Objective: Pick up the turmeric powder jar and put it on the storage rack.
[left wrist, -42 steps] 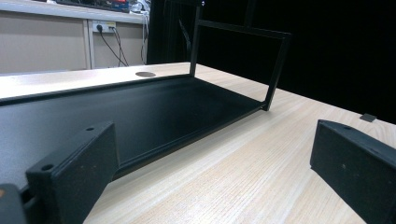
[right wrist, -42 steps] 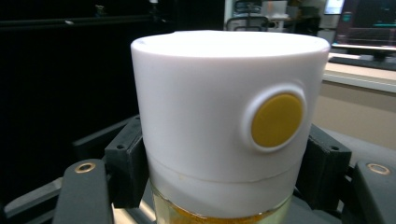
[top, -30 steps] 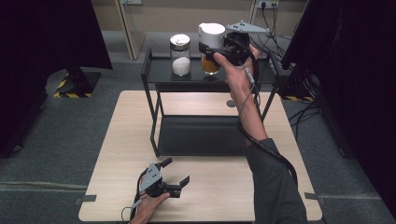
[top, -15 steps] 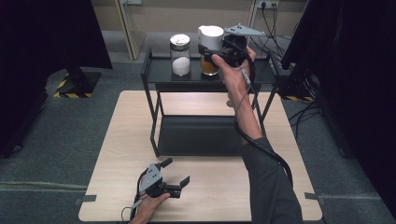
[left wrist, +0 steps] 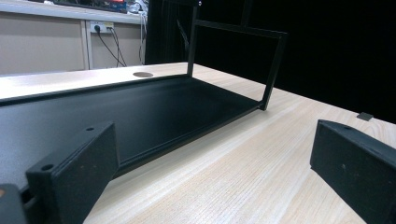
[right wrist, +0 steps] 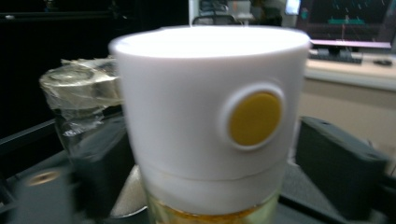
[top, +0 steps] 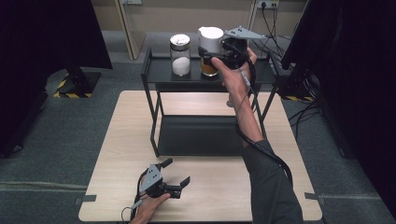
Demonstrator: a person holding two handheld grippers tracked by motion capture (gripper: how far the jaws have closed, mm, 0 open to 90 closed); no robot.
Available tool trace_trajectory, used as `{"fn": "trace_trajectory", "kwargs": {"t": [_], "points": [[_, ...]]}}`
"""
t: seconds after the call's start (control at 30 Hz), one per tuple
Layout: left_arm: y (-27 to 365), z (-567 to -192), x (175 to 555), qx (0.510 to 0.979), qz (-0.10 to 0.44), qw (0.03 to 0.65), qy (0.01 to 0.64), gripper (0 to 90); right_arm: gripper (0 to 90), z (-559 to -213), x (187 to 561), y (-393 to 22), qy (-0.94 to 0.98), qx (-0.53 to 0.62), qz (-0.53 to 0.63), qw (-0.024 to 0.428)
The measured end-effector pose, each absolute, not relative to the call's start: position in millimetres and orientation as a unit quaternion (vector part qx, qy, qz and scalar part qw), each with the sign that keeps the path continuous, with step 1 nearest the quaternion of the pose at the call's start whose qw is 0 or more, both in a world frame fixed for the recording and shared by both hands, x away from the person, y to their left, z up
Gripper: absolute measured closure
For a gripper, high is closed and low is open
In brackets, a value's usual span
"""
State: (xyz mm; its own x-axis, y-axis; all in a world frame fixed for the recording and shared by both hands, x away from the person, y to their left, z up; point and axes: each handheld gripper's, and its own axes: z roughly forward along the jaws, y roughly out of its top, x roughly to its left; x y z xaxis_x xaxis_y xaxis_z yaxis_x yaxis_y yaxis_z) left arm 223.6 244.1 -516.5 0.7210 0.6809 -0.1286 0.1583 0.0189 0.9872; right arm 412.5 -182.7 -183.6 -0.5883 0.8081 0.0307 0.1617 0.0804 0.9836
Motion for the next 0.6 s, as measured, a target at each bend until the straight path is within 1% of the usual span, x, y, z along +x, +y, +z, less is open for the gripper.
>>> {"fn": "trace_trajectory", "kwargs": {"t": [0.2, 0.6], "points": [[243.9, -516.8, 223.4, 0.669, 0.204, 0.643, 0.314, 0.5, 1.3, -190.5, 406.1, -189.8, 0.665, 0.364, 0.592, 0.273], [243.7, -517.1, 223.6, 0.67, 0.204, 0.642, 0.314, 0.5, 0.5, -193.1, 389.1, -208.3, 0.665, 0.35, 0.6, 0.273]]}}
